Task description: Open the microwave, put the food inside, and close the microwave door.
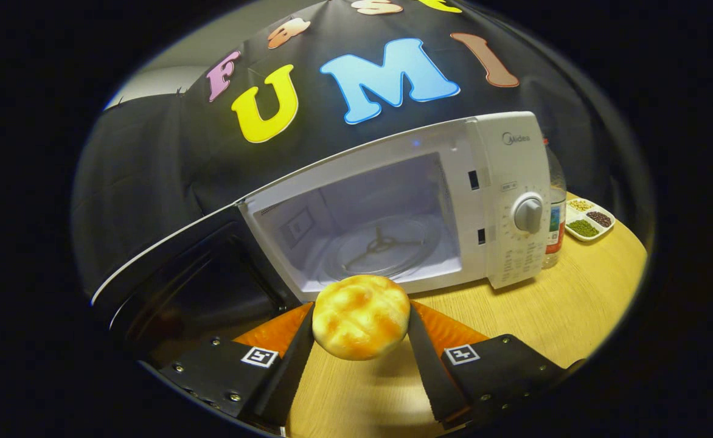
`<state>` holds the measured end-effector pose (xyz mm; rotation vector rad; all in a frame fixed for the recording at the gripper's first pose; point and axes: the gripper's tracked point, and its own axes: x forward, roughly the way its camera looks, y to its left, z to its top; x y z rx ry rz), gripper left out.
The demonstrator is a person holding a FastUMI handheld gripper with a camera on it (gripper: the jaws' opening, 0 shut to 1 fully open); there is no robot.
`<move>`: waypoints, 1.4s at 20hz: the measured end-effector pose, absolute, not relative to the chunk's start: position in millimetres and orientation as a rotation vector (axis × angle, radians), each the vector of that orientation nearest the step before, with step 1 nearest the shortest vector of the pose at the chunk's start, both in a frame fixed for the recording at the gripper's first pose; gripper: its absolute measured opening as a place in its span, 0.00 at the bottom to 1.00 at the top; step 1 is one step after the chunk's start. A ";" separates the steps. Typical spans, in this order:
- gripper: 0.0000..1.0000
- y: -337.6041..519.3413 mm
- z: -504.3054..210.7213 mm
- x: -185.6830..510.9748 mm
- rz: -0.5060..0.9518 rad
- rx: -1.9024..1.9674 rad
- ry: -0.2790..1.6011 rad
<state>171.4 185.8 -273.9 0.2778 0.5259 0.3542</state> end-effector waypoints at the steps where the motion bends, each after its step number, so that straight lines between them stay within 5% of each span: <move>1: 0.84 189.3 -277.7 182.4 0.351 0.283 0.522; 18: 0.84 218.1 -320.1 289.9 0.244 0.366 0.485; 28: 0.95 224.9 -309.3 284.2 0.248 0.341 0.465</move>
